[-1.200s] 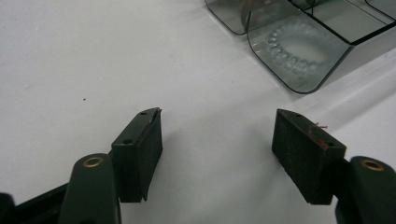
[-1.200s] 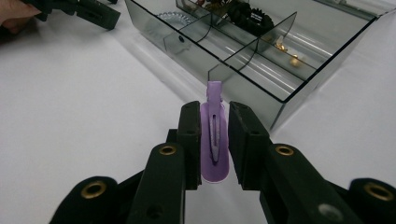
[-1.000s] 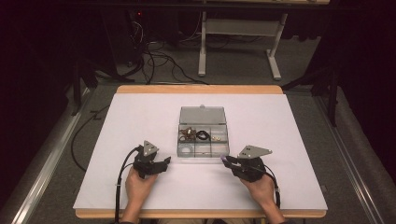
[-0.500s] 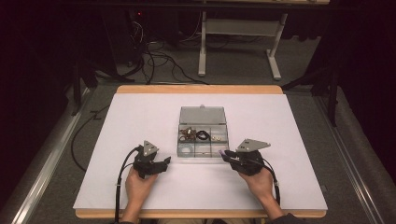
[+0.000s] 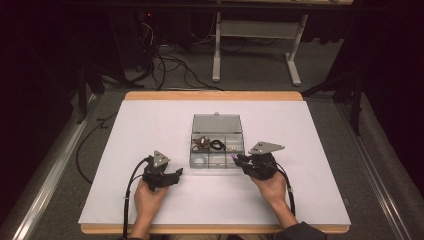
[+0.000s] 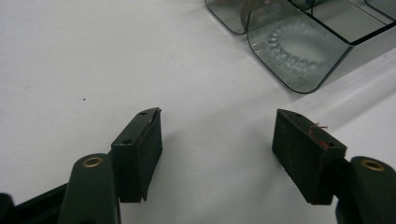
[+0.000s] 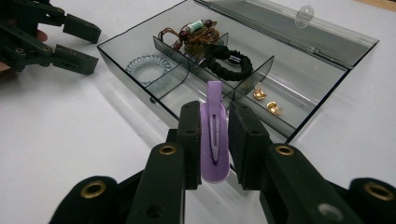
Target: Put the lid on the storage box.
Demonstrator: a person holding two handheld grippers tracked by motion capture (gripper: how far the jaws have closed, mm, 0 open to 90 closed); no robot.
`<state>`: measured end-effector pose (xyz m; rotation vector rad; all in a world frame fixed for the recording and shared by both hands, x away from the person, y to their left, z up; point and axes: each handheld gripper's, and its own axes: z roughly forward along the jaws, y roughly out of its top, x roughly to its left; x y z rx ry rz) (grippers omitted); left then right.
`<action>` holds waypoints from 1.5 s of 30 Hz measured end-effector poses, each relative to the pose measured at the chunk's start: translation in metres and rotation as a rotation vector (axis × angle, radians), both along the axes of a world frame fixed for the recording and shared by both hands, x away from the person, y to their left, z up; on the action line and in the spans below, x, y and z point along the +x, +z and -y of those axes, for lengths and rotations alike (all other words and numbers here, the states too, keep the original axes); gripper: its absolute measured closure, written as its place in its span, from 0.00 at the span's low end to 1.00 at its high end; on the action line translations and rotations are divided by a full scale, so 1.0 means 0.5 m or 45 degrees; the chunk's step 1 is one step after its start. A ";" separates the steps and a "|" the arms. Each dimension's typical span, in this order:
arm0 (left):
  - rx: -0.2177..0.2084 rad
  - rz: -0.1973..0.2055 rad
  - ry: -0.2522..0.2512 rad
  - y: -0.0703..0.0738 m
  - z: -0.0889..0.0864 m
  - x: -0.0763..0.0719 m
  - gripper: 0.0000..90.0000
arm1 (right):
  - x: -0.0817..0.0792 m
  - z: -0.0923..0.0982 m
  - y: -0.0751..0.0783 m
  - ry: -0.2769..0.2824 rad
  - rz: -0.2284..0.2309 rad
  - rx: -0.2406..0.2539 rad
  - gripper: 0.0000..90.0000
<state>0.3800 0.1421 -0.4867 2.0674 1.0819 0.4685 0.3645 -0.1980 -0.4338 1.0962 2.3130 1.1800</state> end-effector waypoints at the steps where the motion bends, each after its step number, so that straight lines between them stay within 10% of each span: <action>1: 0.000 0.000 0.000 0.000 0.000 0.000 0.37 | 0.003 -0.001 -0.001 -0.003 -0.005 -0.005 0.85; 22: -0.001 0.000 0.000 0.000 0.000 0.000 0.37 | 0.051 -0.019 -0.017 -0.042 -0.055 -0.041 0.82; 45: 0.002 -0.001 0.000 0.000 0.000 0.000 0.37 | -0.009 0.041 0.001 -0.070 0.015 0.072 0.76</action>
